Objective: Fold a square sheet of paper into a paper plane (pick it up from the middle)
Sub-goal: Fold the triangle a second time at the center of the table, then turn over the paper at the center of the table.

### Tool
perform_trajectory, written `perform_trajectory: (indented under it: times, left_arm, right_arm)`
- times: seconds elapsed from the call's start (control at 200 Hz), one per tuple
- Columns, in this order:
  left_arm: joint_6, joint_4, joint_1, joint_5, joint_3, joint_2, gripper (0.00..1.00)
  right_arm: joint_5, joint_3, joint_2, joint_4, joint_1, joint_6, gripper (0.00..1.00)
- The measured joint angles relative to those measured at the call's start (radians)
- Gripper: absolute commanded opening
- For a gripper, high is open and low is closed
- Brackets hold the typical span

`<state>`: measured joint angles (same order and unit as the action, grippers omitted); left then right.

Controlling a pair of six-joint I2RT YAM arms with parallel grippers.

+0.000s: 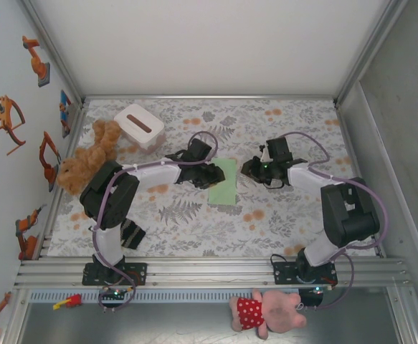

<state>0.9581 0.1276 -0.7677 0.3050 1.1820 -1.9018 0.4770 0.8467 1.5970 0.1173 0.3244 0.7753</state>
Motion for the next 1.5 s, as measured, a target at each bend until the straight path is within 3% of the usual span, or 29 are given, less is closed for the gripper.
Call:
perform_trajectory:
  times: [0.541,1.002,1.497]
  left_arm:
    - [0.012,-0.089,0.071,0.036,-0.015,-0.083,0.34]
    - [0.037,-0.114,0.077,0.041,-0.029,-0.084,0.33]
    - [0.047,-0.13,0.081,0.046,-0.039,-0.082,0.33]
  right_arm:
    - [0.004,-0.016,0.097,-0.074,0.123,0.19,0.38]
    - [0.004,-0.016,0.146,-0.146,0.132,0.288,0.3]
    - [-0.008,-0.023,0.157,-0.175,0.132,0.328,0.3]
